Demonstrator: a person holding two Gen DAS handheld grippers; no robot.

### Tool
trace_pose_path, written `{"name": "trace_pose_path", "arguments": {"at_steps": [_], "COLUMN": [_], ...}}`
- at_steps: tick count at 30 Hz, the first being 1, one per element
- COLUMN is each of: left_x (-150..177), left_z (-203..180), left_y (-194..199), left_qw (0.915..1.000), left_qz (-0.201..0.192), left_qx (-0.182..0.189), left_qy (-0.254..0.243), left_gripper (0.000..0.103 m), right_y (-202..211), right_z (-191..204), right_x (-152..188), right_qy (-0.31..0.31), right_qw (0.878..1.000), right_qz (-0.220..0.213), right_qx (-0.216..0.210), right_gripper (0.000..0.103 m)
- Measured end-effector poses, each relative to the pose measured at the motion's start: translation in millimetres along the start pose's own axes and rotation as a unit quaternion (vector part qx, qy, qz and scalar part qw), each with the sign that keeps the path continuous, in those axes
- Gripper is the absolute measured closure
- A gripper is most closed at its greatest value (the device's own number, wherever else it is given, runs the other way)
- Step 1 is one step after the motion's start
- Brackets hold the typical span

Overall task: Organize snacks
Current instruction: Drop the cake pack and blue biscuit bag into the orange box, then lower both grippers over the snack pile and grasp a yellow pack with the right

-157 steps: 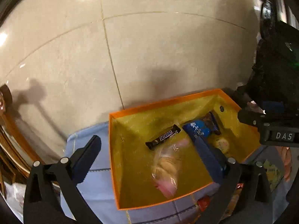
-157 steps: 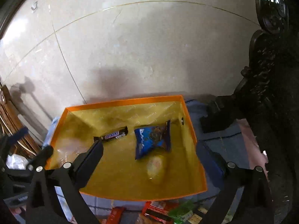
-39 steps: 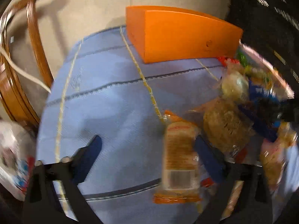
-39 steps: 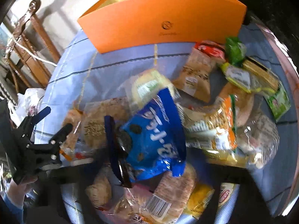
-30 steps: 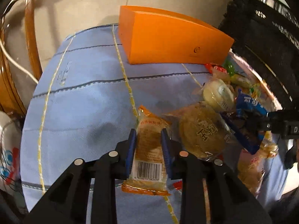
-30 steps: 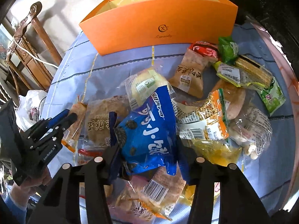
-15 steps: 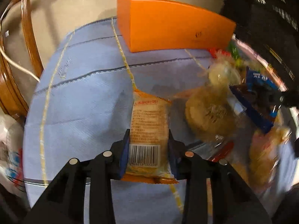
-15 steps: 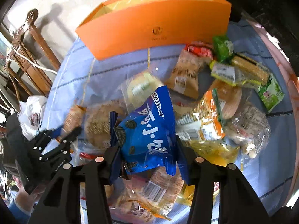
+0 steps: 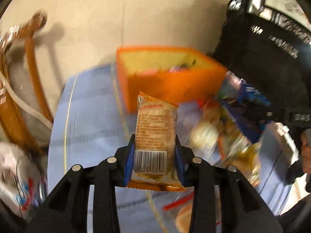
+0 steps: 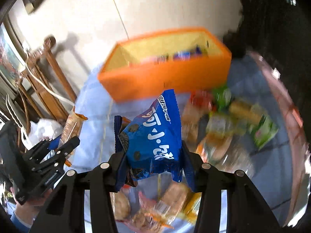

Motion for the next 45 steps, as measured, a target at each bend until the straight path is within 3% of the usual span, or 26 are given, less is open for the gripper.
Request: {"name": "trace_pose_path", "arguments": {"at_steps": [6, 10, 15, 19, 20, 21, 22, 24, 27, 29, 32, 34, 37, 42, 45], "left_x": [-103, -155, -177, -187, -190, -193, -195, -196, -187, -174, -143, -110, -67, 8, 37], "left_z": [-17, -20, -22, -28, -33, -34, -34, -35, -40, -42, -43, -46, -49, -52, -48], "left_y": [4, -34, -79, -91, -97, -102, -105, -113, -114, -108, -88, -69, -51, -44, -58], "left_qw": [0.9959, 0.9948, 0.9966, 0.9961, 0.996, 0.9954, 0.9941, 0.9943, 0.9952, 0.9951, 0.9962, 0.9966, 0.9942, 0.9924, 0.9926], "left_qz": [-0.076, -0.074, -0.045, -0.048, -0.05, -0.051, -0.057, -0.057, -0.049, -0.045, -0.037, -0.03, -0.022, 0.013, 0.044], "left_qx": [-0.029, -0.057, -0.066, -0.067, -0.066, -0.073, -0.087, -0.086, -0.078, -0.073, -0.047, -0.012, 0.019, 0.034, 0.025], "left_qy": [-0.04, -0.041, -0.021, -0.03, -0.033, -0.035, -0.031, -0.026, -0.034, -0.049, -0.063, -0.076, -0.104, -0.118, -0.111], "left_gripper": [0.068, 0.068, 0.068, 0.068, 0.047, 0.02, 0.006, 0.004, 0.004, 0.004, 0.004, 0.004, 0.004, 0.004, 0.004], "right_y": [11, -13, -46, -68, -71, -75, -77, -72, -60, -50, -33, -24, -23, -36, -47], "right_z": [-22, -47, -69, -80, -83, -84, -90, -98, -107, -108, -101, -86, -67, -53, -49], "right_x": [-106, -159, -191, -199, -200, -200, -199, -196, -190, -175, -140, -101, -47, 29, 48], "right_qy": [0.034, 0.031, -0.014, -0.033, -0.037, -0.04, -0.049, -0.059, -0.059, -0.058, -0.025, 0.036, 0.113, 0.188, 0.209], "right_qw": [0.997, 0.996, 0.997, 0.997, 0.997, 0.997, 0.997, 0.996, 0.996, 0.997, 0.999, 0.999, 0.992, 0.976, 0.969], "right_qz": [-0.058, -0.059, -0.057, -0.055, -0.056, -0.052, -0.046, -0.048, -0.05, -0.042, -0.021, 0.004, 0.053, 0.111, 0.127], "right_qx": [0.03, 0.051, 0.041, 0.044, 0.042, 0.04, 0.04, 0.041, 0.05, 0.031, 0.005, -0.021, -0.032, -0.024, -0.021], "right_gripper": [0.054, 0.053, 0.053, 0.049, 0.04, 0.017, 0.008, 0.004, 0.004, 0.004, 0.004, 0.004, 0.004, 0.004, 0.004]}}
Point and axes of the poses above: each gripper's, at about its wrist camera, not at the fingertips, and y roughly against the way its jaws point, z to its left, x to its underside, the point moved 5 cm from there along -y, roughly the way its jaws point, and after that the axes turned 15 degrees about -x, right-handed, at the moved point
